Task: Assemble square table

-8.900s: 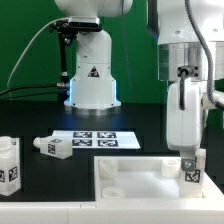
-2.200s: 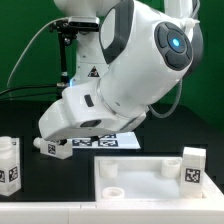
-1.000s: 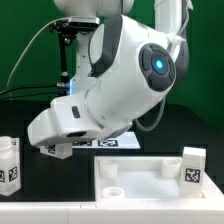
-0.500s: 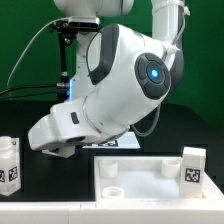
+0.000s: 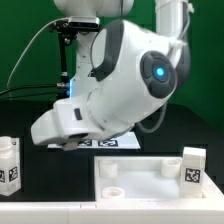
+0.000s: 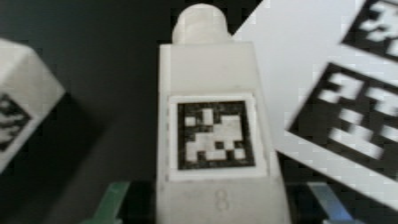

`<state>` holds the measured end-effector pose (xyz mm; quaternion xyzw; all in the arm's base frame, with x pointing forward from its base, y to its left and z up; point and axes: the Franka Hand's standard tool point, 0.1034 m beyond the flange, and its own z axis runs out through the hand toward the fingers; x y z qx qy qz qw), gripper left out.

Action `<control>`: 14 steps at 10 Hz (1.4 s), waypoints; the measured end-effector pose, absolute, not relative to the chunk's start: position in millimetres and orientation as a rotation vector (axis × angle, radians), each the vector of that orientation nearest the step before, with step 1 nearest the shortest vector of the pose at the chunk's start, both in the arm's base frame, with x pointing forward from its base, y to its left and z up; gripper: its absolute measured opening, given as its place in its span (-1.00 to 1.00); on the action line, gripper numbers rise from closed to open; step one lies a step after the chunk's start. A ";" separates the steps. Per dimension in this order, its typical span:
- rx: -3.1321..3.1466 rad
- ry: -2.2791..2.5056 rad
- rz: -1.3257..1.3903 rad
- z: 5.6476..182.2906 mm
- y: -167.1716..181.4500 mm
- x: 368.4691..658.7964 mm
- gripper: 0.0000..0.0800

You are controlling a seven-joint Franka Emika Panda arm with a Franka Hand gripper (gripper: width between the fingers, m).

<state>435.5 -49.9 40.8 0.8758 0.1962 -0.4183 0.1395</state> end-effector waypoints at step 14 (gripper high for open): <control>3.050 0.380 -0.122 111.7 -21.5 532.6 -0.28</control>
Offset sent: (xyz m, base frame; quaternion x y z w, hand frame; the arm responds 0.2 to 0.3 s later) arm 0.0000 0.0000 0.0000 0.0000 0.1938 0.0000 0.9810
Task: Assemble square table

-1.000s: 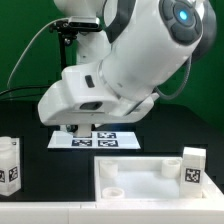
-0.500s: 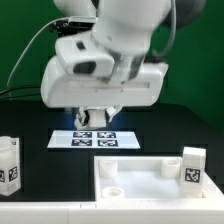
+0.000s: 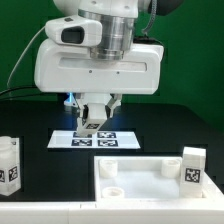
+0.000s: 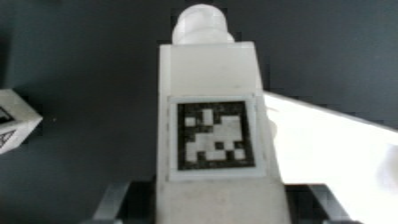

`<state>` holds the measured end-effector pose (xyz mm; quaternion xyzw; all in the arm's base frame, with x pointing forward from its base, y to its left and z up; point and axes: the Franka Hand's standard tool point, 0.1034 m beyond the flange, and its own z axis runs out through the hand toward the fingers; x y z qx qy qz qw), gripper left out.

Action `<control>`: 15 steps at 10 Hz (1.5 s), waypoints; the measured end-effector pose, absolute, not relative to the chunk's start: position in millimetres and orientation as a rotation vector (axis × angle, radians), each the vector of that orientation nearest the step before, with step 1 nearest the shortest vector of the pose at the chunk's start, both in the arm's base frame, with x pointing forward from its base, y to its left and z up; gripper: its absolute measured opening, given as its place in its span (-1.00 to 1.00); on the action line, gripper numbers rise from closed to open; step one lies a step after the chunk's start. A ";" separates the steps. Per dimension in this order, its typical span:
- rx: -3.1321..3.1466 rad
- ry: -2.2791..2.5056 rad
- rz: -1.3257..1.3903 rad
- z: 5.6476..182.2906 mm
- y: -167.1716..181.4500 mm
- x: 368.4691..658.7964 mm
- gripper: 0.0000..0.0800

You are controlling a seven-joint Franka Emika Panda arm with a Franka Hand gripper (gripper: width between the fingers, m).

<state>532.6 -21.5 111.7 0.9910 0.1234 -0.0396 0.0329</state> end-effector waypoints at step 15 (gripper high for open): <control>3.131 0.006 0.499 139.4 6.3 603.7 -0.28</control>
Offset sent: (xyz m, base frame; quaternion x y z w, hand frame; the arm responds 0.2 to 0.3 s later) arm 0.0198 0.0084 0.0384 0.0005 0.1743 0.0517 0.9833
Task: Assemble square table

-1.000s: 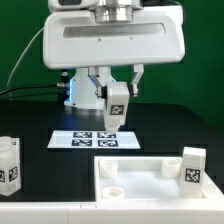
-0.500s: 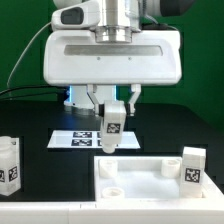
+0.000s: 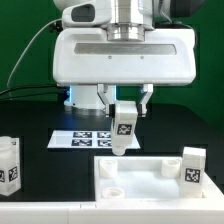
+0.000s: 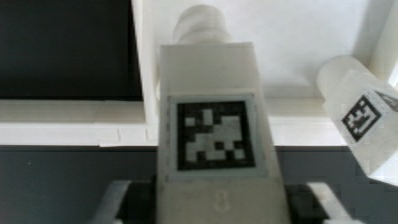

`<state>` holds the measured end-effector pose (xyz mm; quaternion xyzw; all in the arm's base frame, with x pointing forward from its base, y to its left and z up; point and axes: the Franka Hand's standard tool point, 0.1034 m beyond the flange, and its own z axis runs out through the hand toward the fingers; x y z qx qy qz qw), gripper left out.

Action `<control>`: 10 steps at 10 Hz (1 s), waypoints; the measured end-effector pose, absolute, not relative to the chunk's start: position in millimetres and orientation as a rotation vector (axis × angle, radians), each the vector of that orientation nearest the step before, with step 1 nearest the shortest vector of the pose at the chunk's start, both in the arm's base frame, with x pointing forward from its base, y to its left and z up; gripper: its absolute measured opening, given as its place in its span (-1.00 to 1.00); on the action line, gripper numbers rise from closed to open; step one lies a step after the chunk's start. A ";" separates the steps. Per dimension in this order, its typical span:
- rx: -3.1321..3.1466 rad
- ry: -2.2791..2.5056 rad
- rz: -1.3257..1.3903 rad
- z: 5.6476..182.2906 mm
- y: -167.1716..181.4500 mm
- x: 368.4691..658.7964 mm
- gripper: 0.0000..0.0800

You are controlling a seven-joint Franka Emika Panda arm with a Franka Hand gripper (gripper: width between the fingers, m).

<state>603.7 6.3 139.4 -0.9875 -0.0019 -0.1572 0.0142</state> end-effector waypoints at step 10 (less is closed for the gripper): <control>-3.042 0.132 -0.964 141.9 -19.5 628.1 -0.28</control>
Offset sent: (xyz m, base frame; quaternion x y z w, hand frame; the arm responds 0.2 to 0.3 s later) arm -0.0001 0.0026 0.0015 -0.1026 0.1884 -0.0143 0.9766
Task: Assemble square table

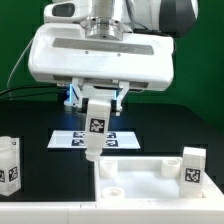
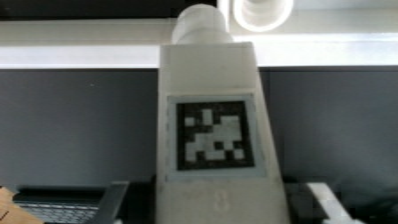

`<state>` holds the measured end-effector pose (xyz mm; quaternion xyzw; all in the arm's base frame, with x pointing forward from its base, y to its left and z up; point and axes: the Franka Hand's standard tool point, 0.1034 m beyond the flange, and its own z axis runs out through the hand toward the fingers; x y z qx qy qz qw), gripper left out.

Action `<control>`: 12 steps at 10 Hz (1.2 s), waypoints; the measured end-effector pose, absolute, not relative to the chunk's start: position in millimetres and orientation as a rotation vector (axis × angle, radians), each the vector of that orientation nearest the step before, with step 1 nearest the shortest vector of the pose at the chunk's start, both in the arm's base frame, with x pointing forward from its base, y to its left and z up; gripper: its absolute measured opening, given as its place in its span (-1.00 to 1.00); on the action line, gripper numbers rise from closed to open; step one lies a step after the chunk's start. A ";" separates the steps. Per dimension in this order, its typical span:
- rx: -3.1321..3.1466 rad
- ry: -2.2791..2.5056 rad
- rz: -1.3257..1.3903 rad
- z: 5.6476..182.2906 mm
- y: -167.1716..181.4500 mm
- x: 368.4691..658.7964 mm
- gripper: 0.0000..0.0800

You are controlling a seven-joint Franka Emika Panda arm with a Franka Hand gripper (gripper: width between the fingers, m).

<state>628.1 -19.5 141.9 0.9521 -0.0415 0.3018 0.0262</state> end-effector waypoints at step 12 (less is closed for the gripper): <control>2.972 -0.231 0.900 121.5 -10.4 634.6 -0.28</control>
Offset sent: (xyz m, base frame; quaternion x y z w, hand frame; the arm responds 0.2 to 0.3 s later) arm 0.0000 0.0000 0.0000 0.0000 0.0000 0.0000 1.0000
